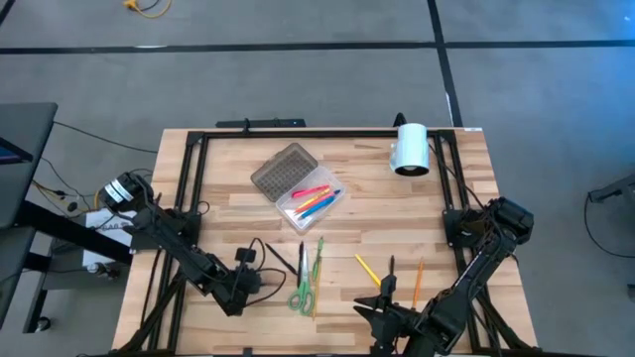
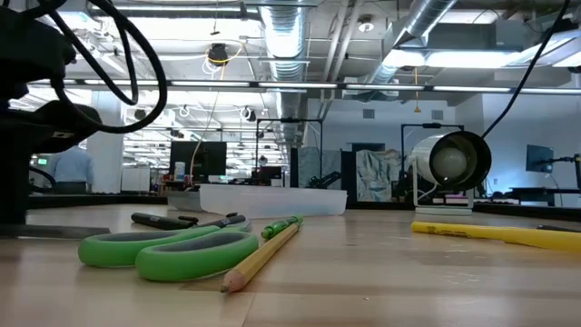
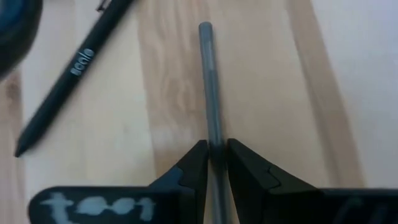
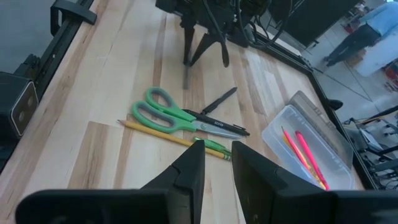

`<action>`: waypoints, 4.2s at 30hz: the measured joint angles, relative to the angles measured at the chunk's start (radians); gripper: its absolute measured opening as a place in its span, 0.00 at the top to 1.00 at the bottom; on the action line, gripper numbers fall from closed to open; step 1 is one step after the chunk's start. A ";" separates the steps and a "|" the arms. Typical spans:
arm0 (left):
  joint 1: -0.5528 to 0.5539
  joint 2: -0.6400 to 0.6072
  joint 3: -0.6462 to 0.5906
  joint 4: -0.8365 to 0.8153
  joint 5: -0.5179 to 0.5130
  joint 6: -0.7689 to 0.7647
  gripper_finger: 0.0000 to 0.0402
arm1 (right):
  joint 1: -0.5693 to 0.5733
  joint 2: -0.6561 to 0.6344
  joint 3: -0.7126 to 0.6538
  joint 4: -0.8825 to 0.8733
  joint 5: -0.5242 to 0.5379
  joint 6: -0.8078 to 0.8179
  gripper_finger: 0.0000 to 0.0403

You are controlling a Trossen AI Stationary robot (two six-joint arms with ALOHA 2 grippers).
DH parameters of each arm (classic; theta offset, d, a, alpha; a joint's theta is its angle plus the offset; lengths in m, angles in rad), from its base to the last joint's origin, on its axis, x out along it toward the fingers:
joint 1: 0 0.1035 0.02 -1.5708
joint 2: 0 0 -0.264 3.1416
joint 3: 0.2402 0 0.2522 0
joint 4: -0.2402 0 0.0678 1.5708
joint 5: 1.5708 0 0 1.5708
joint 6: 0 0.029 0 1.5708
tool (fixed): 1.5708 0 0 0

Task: Pick & place school supplies into a supply box
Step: Put the gray pen into the transparent supply box, then put the yellow pen into the transparent supply box

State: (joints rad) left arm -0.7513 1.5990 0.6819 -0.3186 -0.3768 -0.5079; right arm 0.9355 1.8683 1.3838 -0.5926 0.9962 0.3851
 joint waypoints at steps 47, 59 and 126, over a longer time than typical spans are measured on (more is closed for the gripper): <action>0.031 -0.003 0.002 -0.004 0.039 -0.011 0.96 | 0.000 0.000 0.000 0.002 -0.001 0.000 0.81; 0.028 0.002 0.028 -0.015 -0.010 0.036 0.97 | 0.000 0.000 0.000 0.002 -0.001 0.000 0.81; 0.919 0.006 0.170 0.376 0.106 0.471 0.73 | -0.010 0.000 0.000 -0.005 -0.005 0.000 0.81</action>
State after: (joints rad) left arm 0.1676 1.6047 0.8516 0.0570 -0.2703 -0.0371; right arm 0.9257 1.8680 1.3838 -0.5981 0.9916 0.3856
